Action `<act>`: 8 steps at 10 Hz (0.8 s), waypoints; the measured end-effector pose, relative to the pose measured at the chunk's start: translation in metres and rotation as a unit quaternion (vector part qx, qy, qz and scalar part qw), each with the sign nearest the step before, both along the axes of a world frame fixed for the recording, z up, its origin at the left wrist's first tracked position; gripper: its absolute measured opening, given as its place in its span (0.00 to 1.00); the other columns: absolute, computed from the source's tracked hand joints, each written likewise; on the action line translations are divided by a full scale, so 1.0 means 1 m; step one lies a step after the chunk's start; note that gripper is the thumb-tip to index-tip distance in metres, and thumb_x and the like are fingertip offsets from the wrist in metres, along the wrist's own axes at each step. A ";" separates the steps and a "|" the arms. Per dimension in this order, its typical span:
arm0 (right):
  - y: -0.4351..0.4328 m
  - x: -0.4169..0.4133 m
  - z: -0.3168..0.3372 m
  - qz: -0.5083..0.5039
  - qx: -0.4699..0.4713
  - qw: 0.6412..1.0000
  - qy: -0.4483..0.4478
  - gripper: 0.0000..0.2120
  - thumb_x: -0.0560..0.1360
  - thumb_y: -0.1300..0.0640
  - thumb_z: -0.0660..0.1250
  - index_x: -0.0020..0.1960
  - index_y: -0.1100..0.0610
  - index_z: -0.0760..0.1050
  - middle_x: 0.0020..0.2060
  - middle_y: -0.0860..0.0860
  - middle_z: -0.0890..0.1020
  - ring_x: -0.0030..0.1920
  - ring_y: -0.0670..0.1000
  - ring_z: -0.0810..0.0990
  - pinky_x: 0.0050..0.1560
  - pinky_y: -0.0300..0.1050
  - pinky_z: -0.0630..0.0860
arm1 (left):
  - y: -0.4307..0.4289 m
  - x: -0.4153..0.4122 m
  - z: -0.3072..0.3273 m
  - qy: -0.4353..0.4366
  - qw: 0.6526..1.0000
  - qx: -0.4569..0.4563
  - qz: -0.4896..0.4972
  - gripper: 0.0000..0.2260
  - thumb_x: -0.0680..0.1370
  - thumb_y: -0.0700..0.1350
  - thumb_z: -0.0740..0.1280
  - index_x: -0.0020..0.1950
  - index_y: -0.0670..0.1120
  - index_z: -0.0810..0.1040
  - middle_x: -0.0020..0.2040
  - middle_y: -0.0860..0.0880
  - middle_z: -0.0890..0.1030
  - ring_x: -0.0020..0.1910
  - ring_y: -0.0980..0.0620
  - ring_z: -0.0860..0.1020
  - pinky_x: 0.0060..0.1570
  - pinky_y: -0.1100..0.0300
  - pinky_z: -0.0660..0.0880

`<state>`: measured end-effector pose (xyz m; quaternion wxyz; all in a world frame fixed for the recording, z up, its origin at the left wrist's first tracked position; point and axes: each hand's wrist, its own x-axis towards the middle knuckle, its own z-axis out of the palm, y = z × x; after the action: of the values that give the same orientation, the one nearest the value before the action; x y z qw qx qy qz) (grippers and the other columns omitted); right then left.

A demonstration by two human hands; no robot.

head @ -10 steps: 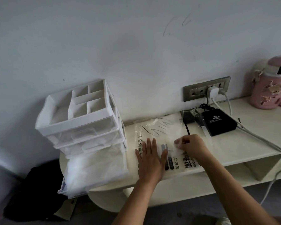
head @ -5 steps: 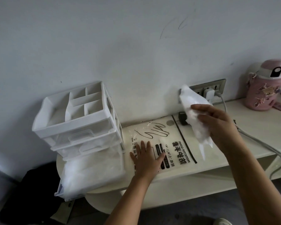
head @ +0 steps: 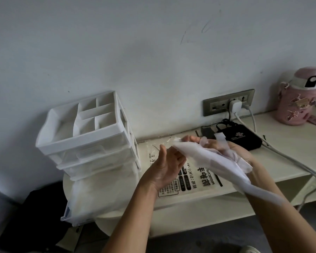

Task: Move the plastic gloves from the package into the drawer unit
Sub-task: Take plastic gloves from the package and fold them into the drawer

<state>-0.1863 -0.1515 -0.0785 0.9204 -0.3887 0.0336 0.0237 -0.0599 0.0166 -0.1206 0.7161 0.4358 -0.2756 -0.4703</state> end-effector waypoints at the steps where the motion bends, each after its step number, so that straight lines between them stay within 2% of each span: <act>1: -0.010 0.000 -0.015 -0.009 -0.102 0.995 0.008 0.38 0.58 0.47 0.80 0.61 0.65 0.72 0.49 0.57 0.81 0.45 0.49 0.83 0.43 0.38 0.80 | 0.003 -0.008 0.003 -0.020 1.000 0.017 -0.017 0.35 0.56 0.58 0.81 0.56 0.40 0.81 0.56 0.43 0.80 0.60 0.48 0.77 0.63 0.57 0.72; 2: -0.010 0.000 -0.012 -0.029 -0.063 0.998 0.009 0.27 0.61 0.57 0.78 0.57 0.62 0.74 0.50 0.58 0.80 0.45 0.52 0.82 0.44 0.40 0.81 | 0.008 -0.009 0.000 -0.030 0.998 0.059 0.012 0.26 0.53 0.54 0.84 0.44 0.42 0.84 0.45 0.47 0.84 0.47 0.52 0.81 0.48 0.61 0.78; 3: -0.005 0.004 -0.001 -0.170 -0.094 0.979 0.070 0.10 0.73 0.68 0.64 0.51 0.59 0.76 0.44 0.57 0.82 0.39 0.51 0.83 0.40 0.39 0.81 | 0.015 -0.005 0.001 -0.003 0.985 0.136 0.110 0.18 0.57 0.49 0.82 0.41 0.42 0.83 0.38 0.46 0.84 0.39 0.51 0.82 0.37 0.60 0.78; 4: -0.002 0.009 -0.002 -0.252 -0.227 0.933 0.121 0.10 0.77 0.69 0.58 0.52 0.61 0.76 0.40 0.54 0.84 0.38 0.50 0.83 0.36 0.40 0.80 | 0.015 0.003 0.005 -0.004 0.974 0.163 0.158 0.06 0.65 0.44 0.77 0.39 0.43 0.84 0.37 0.46 0.83 0.38 0.50 0.81 0.36 0.60 0.78; 5: -0.001 0.019 -0.020 -0.386 -0.500 0.748 0.204 0.13 0.77 0.66 0.61 0.60 0.61 0.75 0.51 0.55 0.81 0.51 0.54 0.79 0.51 0.46 0.76 | 0.008 0.009 -0.003 -0.081 0.933 0.242 0.254 0.02 0.72 0.39 0.72 0.40 0.43 0.83 0.35 0.48 0.83 0.34 0.54 0.81 0.34 0.62 0.78; 6: 0.014 0.023 -0.025 -0.458 -0.622 0.619 0.142 0.14 0.76 0.67 0.61 0.59 0.59 0.75 0.57 0.53 0.79 0.58 0.52 0.75 0.60 0.43 0.71 | 0.004 0.010 -0.015 -0.184 0.892 0.289 0.294 0.07 0.73 0.42 0.73 0.34 0.44 0.81 0.31 0.51 0.81 0.29 0.57 0.79 0.34 0.62 0.77; 7: 0.051 0.032 -0.028 -0.318 -0.701 0.638 -0.006 0.15 0.75 0.70 0.61 0.52 0.54 0.80 0.49 0.48 0.82 0.47 0.41 0.78 0.54 0.32 0.75 | -0.001 0.010 -0.028 -0.345 0.827 0.324 0.304 0.21 0.72 0.50 0.74 0.22 0.47 0.71 0.19 0.55 0.71 0.20 0.61 0.69 0.28 0.71 0.67; 8: 0.066 0.036 -0.034 -0.173 -0.723 0.669 -0.011 0.12 0.76 0.62 0.63 0.56 0.50 0.80 0.52 0.44 0.82 0.50 0.40 0.78 0.55 0.31 0.73 | -0.004 0.011 -0.032 -0.379 0.790 0.363 0.317 0.24 0.72 0.55 0.72 0.23 0.47 0.65 0.20 0.54 0.67 0.20 0.59 0.65 0.25 0.68 0.64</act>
<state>-0.1507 -0.0860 -0.1124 0.3389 -0.9199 0.0965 -0.1721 -0.0484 0.0131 -0.1523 0.4520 0.8700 -0.1803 -0.0793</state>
